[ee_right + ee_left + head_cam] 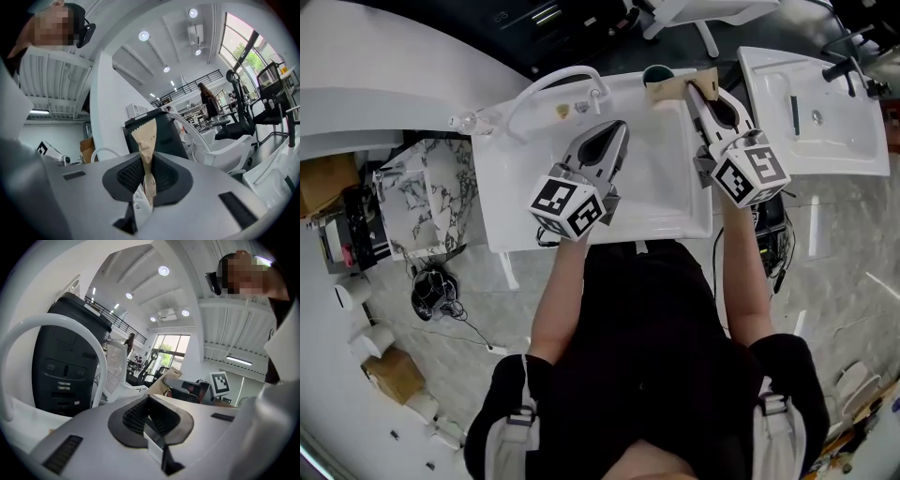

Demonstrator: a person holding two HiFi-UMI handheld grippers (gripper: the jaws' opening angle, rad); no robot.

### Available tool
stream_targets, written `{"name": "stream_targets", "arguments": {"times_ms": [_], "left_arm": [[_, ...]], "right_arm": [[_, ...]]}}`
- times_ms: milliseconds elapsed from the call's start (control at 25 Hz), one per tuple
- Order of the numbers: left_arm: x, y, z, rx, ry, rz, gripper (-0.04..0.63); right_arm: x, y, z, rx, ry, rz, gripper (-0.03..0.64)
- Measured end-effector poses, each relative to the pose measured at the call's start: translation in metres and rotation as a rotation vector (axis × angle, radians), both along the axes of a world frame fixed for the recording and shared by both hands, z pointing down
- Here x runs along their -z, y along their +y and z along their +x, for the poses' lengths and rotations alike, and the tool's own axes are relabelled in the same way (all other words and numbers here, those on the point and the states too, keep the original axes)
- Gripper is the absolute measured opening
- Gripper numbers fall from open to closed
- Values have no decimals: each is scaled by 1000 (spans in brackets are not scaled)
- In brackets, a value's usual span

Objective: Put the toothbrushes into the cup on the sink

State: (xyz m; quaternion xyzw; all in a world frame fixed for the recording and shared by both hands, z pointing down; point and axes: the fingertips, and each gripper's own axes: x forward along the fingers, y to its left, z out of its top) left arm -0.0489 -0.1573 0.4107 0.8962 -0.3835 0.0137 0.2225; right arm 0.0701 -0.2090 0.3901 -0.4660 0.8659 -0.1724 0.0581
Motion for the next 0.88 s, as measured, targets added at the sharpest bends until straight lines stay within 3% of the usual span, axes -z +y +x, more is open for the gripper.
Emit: {"name": "stream_targets", "arguments": {"times_ms": [880], "left_arm": [[-8, -14, -4, 18, 11, -17, 8]], "right_arm": [[-35, -43, 4, -45, 62, -41, 52]]}}
